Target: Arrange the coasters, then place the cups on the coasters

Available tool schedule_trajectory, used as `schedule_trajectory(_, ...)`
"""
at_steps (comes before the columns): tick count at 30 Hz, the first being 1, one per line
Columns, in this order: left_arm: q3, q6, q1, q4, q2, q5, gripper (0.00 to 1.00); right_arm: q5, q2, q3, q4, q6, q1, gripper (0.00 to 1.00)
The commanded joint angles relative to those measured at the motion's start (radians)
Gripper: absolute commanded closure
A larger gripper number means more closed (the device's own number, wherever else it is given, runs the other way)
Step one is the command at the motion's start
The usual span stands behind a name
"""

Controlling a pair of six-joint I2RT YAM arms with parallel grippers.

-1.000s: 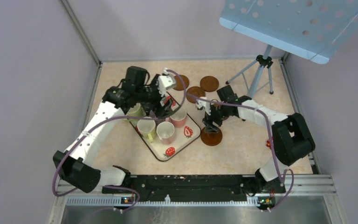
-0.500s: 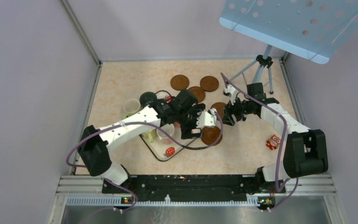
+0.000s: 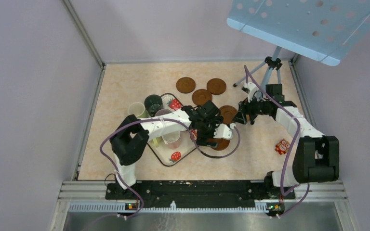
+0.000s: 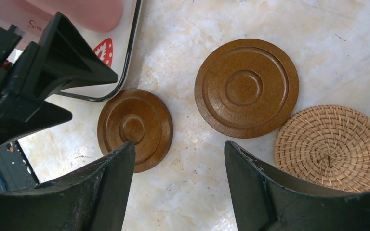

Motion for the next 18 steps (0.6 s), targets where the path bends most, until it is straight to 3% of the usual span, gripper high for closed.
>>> schedule_trajectory(1,0.049,0.034,-0.005,0.029,0.042,-0.046,0.01,-0.056,-0.038,0.016,0.025,0.008,-0.011,0.33)
schedule_trajectory(14,0.082,0.066,0.032,-0.039,0.145,-0.046,0.01,-0.082,-0.041,0.020,0.000,-0.006,-0.012,0.34)
schedule_trajectory(18,0.082,0.111,0.072,-0.095,0.147,-0.010,0.05,-0.078,-0.042,0.017,-0.001,-0.014,-0.011,0.34)
